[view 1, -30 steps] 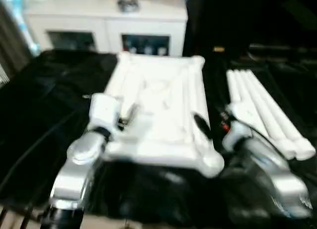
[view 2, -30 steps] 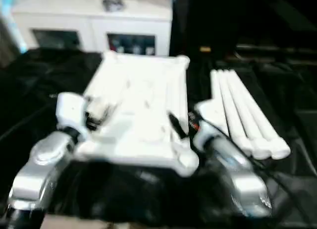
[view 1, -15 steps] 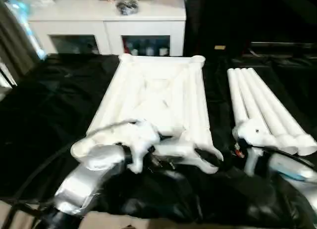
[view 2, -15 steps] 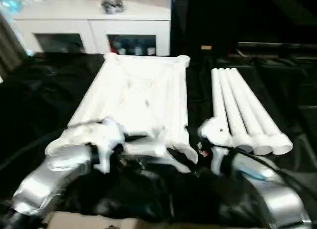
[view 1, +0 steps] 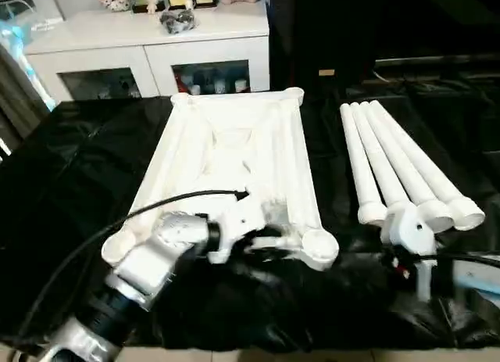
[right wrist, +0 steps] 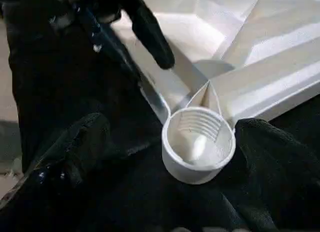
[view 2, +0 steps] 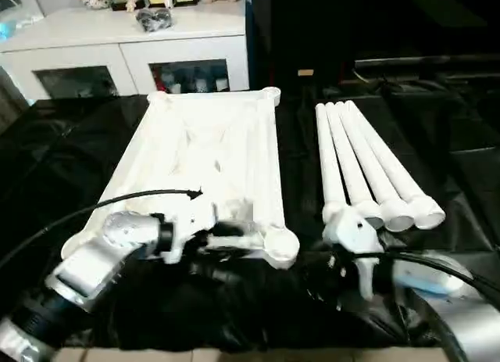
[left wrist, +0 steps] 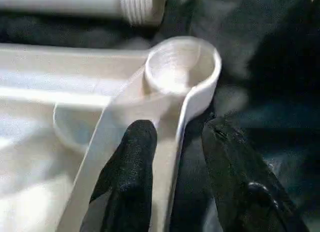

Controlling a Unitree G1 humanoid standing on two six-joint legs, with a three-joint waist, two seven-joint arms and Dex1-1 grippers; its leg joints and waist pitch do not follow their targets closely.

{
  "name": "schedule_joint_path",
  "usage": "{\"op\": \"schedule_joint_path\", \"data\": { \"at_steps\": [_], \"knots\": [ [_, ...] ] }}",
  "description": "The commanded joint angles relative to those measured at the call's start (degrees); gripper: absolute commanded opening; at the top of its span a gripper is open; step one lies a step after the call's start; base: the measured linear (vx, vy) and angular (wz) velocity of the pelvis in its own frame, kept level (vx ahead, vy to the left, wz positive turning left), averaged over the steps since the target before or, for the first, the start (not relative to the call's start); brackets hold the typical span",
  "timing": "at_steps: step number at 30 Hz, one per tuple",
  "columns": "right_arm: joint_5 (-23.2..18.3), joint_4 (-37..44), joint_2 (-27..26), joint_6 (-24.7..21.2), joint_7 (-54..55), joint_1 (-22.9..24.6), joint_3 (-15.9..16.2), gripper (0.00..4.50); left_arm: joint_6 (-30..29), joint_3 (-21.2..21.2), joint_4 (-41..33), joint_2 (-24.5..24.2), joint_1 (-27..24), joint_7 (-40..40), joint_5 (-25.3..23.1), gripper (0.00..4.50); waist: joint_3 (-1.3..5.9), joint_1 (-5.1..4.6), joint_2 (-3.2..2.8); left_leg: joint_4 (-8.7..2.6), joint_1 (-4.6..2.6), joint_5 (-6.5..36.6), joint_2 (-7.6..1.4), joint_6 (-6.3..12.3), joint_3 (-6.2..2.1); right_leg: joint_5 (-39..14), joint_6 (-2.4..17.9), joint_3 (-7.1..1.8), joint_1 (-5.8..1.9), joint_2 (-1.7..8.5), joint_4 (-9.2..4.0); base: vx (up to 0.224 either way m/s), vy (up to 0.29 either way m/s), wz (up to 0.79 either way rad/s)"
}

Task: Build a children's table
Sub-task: Move table base

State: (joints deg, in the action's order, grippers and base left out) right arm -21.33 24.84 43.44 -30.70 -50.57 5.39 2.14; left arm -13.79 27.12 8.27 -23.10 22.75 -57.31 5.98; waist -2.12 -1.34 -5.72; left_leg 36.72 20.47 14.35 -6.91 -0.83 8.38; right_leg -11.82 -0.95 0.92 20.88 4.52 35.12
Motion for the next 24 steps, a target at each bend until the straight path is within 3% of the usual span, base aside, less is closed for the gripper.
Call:
{"op": "schedule_joint_path", "data": {
  "at_steps": [1,5,6,7,10,13,16,19,24],
  "knots": [
    [0.2,1.7,0.4,-0.4,-0.6,0.1,0.5,4.50,0.5,0.5,0.9,-0.9,1.1,-1.1,-0.9,1.34,2.55,0.29,1.32,-5.32,0.55,7.1,-5.00,5.66,-2.36,-10.3,14.7,-1.96,-2.03,4.13,-4.50,0.055,0.004,0.01],
    [0.1,1.4,0.9,-0.6,-1.4,-0.4,0.7,4.50,2.3,1.6,3.9,-1.6,2.1,-1.7,-3.0,0.97,3.17,0.67,0.98,-4.83,0.44,2.5,-5.19,7.98,-2.32,-1.1,16.7,-1.66,-2.16,4.17,-3.64,0.026,0.004,0.00],
    [0.1,1.4,0.9,-0.6,-1.4,-0.4,0.7,4.50,2.3,1.6,3.9,-1.6,2.1,-1.7,-3.0,0.90,3.30,0.85,0.97,-4.56,0.51,0.1,-5.22,9.29,-2.23,2.6,17.4,-1.60,-2.15,4.23,-3.29,0.000,0.000,0.00],
    [0.0,1.5,1.1,-0.7,-1.6,-0.5,0.8,4.50,2.6,1.8,4.4,-1.7,2.2,-1.8,-3.4,0.90,3.30,0.94,1.12,-4.55,0.53,-0.3,-5.23,9.57,-2.18,3.0,17.6,-1.60,-2.15,4.27,-3.27,0.000,0.000,0.00],
    [-0.3,1.5,1.6,-0.7,-2.1,-0.9,1.3,4.50,3.6,2.2,6.3,-1.9,3.1,-2.2,-4.4,0.53,2.92,1.29,1.09,-4.81,0.47,2.6,-5.29,9.40,-1.99,-0.7,17.7,-1.65,-2.02,4.32,-3.70,0.000,0.000,0.00],
    [-0.6,1.4,1.8,-0.9,-2.4,-1.5,1.7,4.50,3.9,1.8,7.4,-1.8,3.7,-3.0,-4.3,0.38,2.48,1.48,1.19,-5.46,0.20,8.5,-5.47,6.20,-1.96,-8.5,17.0,-1.88,-1.93,4.34,-4.21,0.000,0.000,0.00],
    [-0.5,1.2,1.5,-1.1,-2.5,-2.2,2.1,4.50,3.7,1.3,7.5,-1.9,3.7,-3.8,-3.9,0.16,2.31,1.15,1.28,-5.73,0.33,10.3,-5.46,4.98,-2.05,-10.3,16.4,-1.88,-1.89,4.30,-4.32,0.000,0.000,0.00],
    [-0.1,0.9,1.1,-1.0,-2.6,-2.9,2.5,4.50,2.8,0.1,6.8,-1.7,3.0,-3.4,-3.0,0.04,2.40,0.76,1.19,-5.73,0.52,9.8,-5.42,4.54,-2.16,-9.7,16.2,-1.91,-2.02,4.40,-4.27,0.000,0.000,0.00],
    [-0.1,1.1,0.7,-1.1,-1.9,-3.3,2.9,4.50,-1.8,-2.4,2.0,-1.6,-0.3,1.8,-3.2,0.04,2.45,0.27,1.12,-5.56,0.64,8.3,-5.45,5.43,-2.17,-6.5,17.0,-1.87,-2.17,4.49,-4.15,0.000,0.000,0.00]
  ]
}}
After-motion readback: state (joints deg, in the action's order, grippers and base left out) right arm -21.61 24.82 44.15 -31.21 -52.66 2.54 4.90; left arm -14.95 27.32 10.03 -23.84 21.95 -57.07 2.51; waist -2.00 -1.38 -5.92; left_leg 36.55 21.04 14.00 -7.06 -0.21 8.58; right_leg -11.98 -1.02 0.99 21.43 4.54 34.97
